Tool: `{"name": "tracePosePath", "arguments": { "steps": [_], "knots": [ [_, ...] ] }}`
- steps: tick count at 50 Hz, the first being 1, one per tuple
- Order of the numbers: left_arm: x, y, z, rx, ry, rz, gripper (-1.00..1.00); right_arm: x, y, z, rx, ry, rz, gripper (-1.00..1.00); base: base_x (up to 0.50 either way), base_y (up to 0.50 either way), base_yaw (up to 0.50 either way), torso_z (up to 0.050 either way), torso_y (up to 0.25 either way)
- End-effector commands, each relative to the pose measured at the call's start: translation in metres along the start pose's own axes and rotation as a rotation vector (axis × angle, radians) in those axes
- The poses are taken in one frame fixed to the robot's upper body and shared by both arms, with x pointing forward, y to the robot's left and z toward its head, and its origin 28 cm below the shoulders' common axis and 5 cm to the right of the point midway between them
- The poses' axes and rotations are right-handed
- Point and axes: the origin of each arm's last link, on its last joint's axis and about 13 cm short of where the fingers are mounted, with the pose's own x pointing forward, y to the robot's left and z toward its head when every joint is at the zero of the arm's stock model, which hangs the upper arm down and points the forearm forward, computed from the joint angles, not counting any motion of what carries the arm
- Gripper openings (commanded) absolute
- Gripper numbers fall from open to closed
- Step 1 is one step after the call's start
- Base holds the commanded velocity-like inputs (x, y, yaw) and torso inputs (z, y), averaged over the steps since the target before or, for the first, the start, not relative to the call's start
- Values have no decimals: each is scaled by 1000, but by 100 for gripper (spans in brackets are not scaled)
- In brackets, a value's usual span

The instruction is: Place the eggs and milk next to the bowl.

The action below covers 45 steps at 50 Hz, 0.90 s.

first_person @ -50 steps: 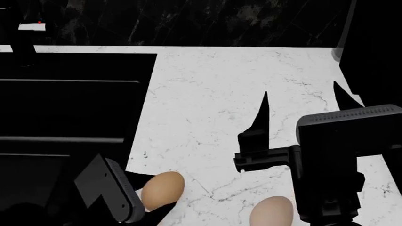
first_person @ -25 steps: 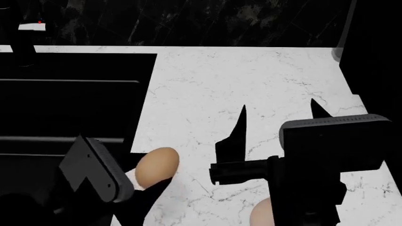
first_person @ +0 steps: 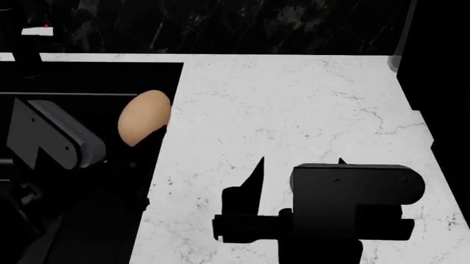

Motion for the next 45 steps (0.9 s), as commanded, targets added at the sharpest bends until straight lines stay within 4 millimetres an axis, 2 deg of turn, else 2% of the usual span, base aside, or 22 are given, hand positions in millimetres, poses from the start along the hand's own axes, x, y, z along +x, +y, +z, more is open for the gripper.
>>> {"name": "tracePosePath", "arguments": {
  "steps": [1, 11, 25, 45],
  "knots": [
    [-1, 9, 14, -49, -77, 59, -100, -5, 14, -5, 78, 102, -70, 100, 0, 0, 0, 0, 0],
    [-2, 11, 12, -57, -81, 66, -100, -8, 22, -7, 134, 147, -109, 100, 0, 0, 0, 0, 0],
    [-1, 11, 9, -55, -76, 63, -100, -11, 21, -10, 126, 166, -211, 100, 0, 0, 0, 0, 0],
    [-1, 12, 5, -65, -73, 64, -100, -10, 26, -19, 93, 211, -206, 100, 0, 0, 0, 0, 0]
  ]
}}
